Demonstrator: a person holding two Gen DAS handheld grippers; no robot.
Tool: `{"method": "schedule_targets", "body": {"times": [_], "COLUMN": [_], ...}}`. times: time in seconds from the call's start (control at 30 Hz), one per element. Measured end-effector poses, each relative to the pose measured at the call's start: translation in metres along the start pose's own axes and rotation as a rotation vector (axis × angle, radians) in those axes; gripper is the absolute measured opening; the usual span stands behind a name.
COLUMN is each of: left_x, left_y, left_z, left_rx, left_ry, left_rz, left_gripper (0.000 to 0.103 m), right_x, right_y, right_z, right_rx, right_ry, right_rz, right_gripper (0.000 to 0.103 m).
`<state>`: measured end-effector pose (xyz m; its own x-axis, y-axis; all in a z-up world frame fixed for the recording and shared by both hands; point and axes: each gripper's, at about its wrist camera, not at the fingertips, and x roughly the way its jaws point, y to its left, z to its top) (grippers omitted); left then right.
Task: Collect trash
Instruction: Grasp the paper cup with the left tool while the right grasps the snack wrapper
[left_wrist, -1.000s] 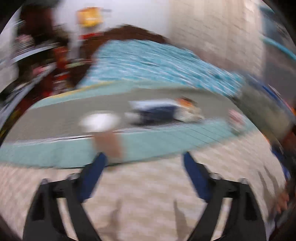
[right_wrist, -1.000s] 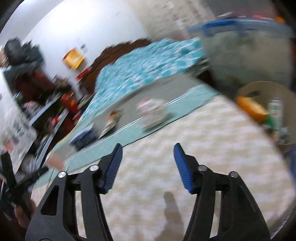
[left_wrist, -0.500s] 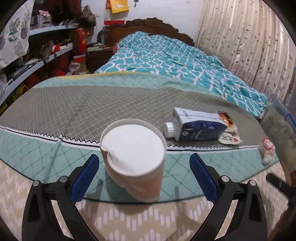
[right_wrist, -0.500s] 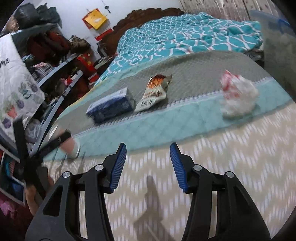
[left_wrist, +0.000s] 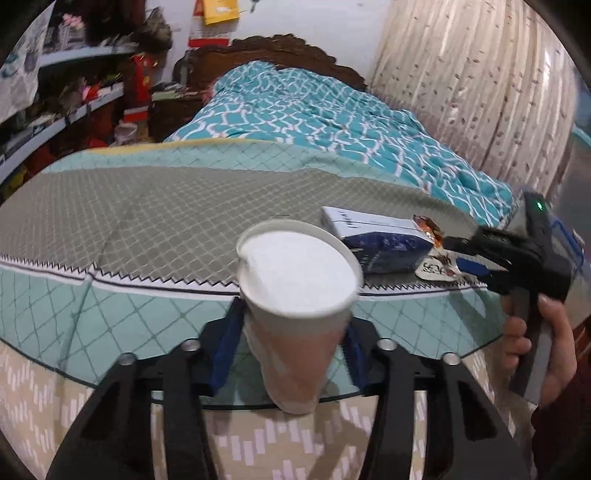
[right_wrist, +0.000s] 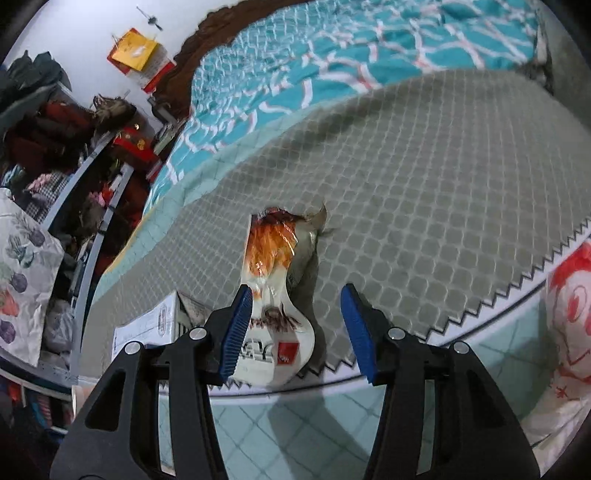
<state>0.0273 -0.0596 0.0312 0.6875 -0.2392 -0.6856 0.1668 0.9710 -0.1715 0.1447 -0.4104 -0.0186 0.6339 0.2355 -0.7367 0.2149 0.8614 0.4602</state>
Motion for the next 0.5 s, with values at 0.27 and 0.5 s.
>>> {"method": "schedule_targets", "body": {"times": [0.27,0.5], "left_x": [0.000,-0.008], "left_y": [-0.008,0.006], "left_z": [-0.002,-0.005], "left_rx": [0.026,-0.040], "left_ry": [-0.005,0.012], "left_rz": [-0.030,-0.162], "left_gripper": [0.031,0.031], "right_x": [-0.022,-0.081], "right_y": [0.037,0.029], "right_z": [-0.039,-0.105], "right_rx": [-0.164,-0.188], "right_ry": [-0.007,-0.030], "right_rz": [-0.096,-0.042], "right_gripper": [0.011,0.008]}}
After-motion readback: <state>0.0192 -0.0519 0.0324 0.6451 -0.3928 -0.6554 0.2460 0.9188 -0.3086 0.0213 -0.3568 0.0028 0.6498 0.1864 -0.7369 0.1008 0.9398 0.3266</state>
